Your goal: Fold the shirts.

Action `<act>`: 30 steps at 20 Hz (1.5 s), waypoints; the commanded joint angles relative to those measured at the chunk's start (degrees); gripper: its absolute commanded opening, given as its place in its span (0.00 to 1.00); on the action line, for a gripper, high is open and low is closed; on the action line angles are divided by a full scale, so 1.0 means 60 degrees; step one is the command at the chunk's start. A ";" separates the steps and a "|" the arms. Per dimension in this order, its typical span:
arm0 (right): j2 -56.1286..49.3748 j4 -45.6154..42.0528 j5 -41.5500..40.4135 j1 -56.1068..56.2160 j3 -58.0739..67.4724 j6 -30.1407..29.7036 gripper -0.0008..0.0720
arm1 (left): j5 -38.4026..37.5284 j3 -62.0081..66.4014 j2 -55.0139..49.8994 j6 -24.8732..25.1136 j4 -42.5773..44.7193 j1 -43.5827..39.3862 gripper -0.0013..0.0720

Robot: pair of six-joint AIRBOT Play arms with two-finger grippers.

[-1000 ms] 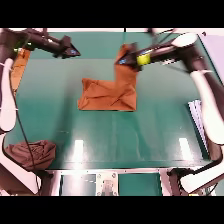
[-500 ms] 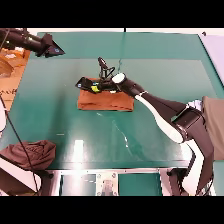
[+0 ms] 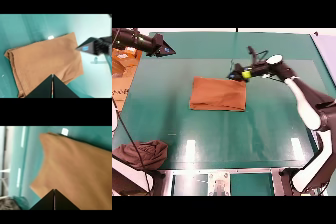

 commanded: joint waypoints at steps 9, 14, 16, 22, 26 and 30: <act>-0.0073 -0.0182 -0.0335 -0.1111 -0.2626 0.0149 0.81 | 0.0197 0.0004 0.0004 0.0022 0.0200 0.0007 0.06; -0.0459 0.1617 -0.0466 -0.0135 -0.2386 -0.0554 0.27 | 0.0193 0.0004 0.0004 0.0018 0.0200 0.0007 0.06; -0.0364 0.1610 -0.0401 -0.0033 -0.1727 -0.0535 0.04 | 0.0178 0.0004 0.0004 0.0007 0.0197 0.0007 0.06; 0.1184 0.0645 0.0546 -0.1869 0.1603 0.0656 0.04 | 0.0142 0.0004 0.0004 0.0007 0.0197 0.0007 0.06; 0.2146 -0.1708 0.2014 -0.4510 0.3646 0.2379 0.03 | 0.0113 0.0004 0.0004 0.0015 0.0197 0.0007 0.06; 0.2728 -0.2342 0.2408 -0.7369 0.3566 0.2947 0.03 | 0.0117 0.0004 0.0004 0.0022 0.0200 0.0007 0.06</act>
